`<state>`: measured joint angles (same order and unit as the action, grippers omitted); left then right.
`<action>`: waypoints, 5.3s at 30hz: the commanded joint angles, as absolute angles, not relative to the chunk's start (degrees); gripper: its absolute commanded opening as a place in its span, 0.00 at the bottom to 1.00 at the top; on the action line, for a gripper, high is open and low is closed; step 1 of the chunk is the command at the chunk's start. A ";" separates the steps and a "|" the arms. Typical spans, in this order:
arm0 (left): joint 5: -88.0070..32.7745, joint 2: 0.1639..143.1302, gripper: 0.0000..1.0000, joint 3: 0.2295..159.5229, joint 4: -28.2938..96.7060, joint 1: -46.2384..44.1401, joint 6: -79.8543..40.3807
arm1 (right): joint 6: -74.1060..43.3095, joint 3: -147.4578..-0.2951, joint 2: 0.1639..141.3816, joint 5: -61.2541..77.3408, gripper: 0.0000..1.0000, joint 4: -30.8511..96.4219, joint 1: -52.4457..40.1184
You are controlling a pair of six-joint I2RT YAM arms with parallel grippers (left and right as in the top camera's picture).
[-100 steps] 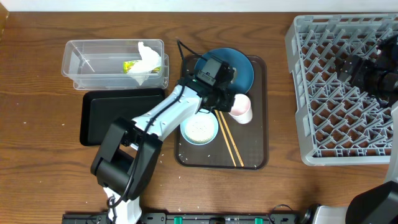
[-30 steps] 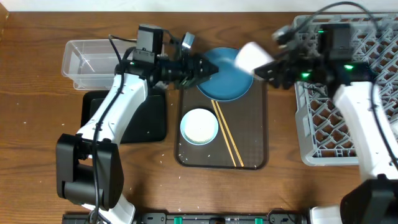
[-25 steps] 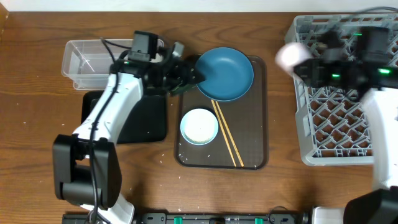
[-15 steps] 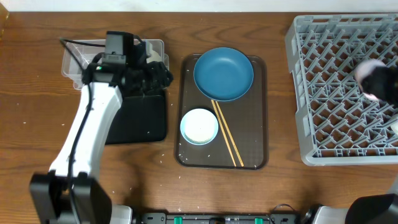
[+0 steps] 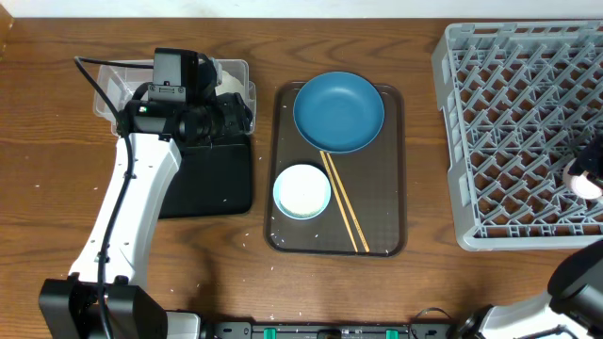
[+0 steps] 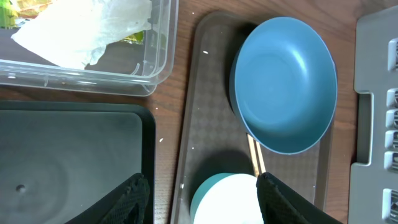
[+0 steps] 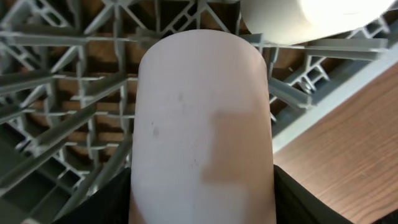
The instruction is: Sort waste into correct bins and load items into the dishwasher rack
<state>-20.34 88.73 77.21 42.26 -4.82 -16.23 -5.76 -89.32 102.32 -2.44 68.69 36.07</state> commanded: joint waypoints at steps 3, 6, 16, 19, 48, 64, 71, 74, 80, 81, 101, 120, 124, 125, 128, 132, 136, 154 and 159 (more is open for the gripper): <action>-19.40 88.71 0.59 77.52 42.61 -4.69 -15.22 | -6.61 -90.28 103.85 2.24 0.93 65.54 36.27; -19.40 88.71 0.60 77.52 42.70 -4.69 -15.22 | -6.63 -92.27 102.65 4.84 0.99 64.99 36.25; -19.35 88.71 0.60 77.52 46.13 -4.69 -15.22 | -3.44 -99.00 99.31 27.62 0.99 62.87 32.10; -19.35 88.71 0.61 77.45 48.07 -4.69 -15.22 | -1.45 -98.72 99.35 28.95 0.99 61.54 26.28; -19.38 88.73 0.61 77.45 50.94 -4.69 -15.22 | -16.10 -95.98 124.92 0.82 0.33 39.64 -16.14; -19.38 88.73 0.61 77.45 50.92 -4.69 -15.22 | -15.75 -97.58 121.67 -0.91 0.01 40.27 -13.69; -19.38 88.73 0.61 77.45 50.74 -4.69 -15.22 | -4.80 -98.39 108.44 -7.42 0.01 35.29 -5.28; -19.38 88.73 0.61 77.45 50.37 -4.69 -15.22 | 2.22 -98.39 104.18 -12.53 0.01 31.92 -0.99; -19.38 88.73 0.61 77.45 50.06 -4.69 -15.22 | 17.85 -98.39 101.65 -22.57 0.01 23.00 8.14; -19.38 88.73 0.61 77.45 50.09 -4.69 -15.22 | 20.69 -98.39 101.86 -23.40 0.01 21.47 9.52; -19.40 88.73 0.61 77.45 49.41 -4.69 -15.27 | 59.51 -98.39 115.63 -45.28 0.01 -17.17 25.08; -19.40 88.73 0.61 77.45 48.82 -4.69 -15.53 | 46.52 -98.28 124.38 -58.50 0.28 -16.93 20.71; -19.40 88.73 0.61 77.45 48.80 -4.69 -15.49 | 45.67 -98.28 123.09 -61.65 0.49 -16.93 19.88; -19.40 88.73 0.61 77.45 48.80 -4.69 -15.49 | 45.63 -98.28 122.52 -62.11 0.54 -16.93 19.66; -19.40 88.73 0.61 77.45 48.84 -4.69 -15.49 | 43.66 -98.28 119.55 -62.63 0.68 -16.45 18.57; -19.38 88.73 0.61 77.45 48.82 -4.67 -15.46 | 37.69 -98.28 114.30 -58.08 0.73 -7.94 16.45; -19.38 88.73 0.61 77.45 48.95 -4.69 -15.46 | 25.21 -98.28 108.95 -38.28 0.73 12.56 13.87; -19.35 88.73 0.61 77.45 50.54 -4.67 -15.44 | 1.34 -98.13 105.27 6.98 0.77 51.03 -5.48; -19.38 88.73 0.61 77.45 50.54 -4.69 -15.44 | 1.32 -98.13 105.27 5.80 0.78 51.94 -9.50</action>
